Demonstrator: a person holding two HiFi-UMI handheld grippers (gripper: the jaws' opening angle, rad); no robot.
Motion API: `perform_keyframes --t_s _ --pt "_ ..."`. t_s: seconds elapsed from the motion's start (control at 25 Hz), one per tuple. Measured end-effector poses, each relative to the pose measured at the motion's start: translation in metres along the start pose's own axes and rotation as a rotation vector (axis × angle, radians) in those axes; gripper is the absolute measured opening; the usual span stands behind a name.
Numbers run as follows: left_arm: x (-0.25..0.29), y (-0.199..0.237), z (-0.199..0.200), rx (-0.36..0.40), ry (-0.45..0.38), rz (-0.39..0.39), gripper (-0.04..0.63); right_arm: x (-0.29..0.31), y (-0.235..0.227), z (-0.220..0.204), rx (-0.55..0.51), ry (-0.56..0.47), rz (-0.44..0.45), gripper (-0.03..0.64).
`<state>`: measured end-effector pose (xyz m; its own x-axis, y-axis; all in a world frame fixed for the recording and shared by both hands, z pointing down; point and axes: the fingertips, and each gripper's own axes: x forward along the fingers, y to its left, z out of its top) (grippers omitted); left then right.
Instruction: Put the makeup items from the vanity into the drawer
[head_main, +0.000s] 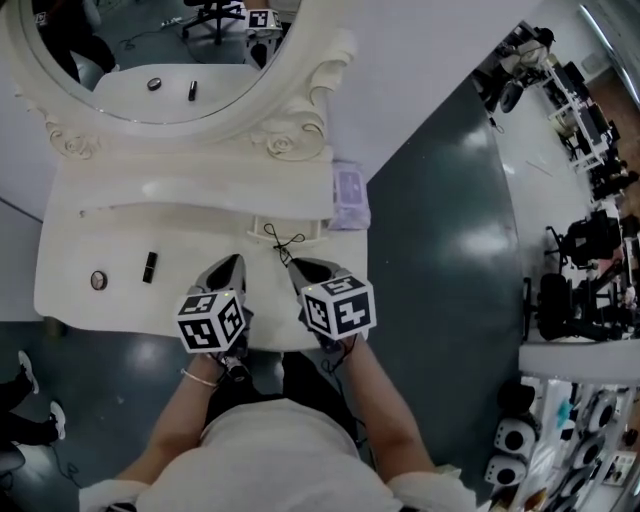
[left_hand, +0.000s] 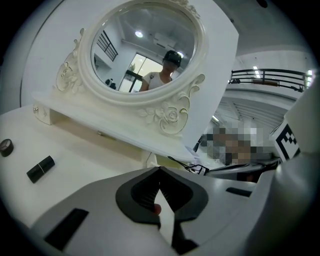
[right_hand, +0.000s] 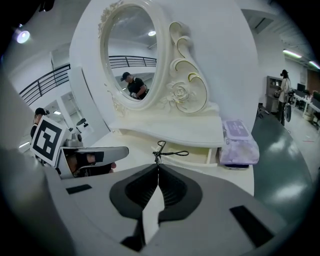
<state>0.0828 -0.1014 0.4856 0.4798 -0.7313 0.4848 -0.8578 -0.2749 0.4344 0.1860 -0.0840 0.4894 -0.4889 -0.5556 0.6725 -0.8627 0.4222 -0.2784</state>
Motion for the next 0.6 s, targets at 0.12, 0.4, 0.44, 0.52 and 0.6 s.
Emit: perform_keyframes --t_s 0.12,0.4,0.44,0.52,0.6 --pt "0.003 0.002 0.001 -0.031 -0.002 0.009 0.002 0.002 -0.006 0.001 0.004 0.023 -0.002 0.020" --pt "0.014 0.008 0.003 -0.073 -0.011 0.026 0.002 0.015 -0.020 0.004 0.026 0.074 -0.006 0.020" --pt "0.015 0.009 0.005 -0.078 -0.015 0.029 0.002 0.017 -0.021 0.005 0.031 0.084 -0.004 0.020" --pt "0.017 0.011 0.007 -0.087 -0.022 0.037 0.002 0.020 -0.023 0.008 0.042 0.101 -0.002 0.020" --pt "0.019 0.013 0.010 -0.093 -0.027 0.044 0.002 0.023 -0.026 0.010 0.052 0.117 -0.001 0.020"
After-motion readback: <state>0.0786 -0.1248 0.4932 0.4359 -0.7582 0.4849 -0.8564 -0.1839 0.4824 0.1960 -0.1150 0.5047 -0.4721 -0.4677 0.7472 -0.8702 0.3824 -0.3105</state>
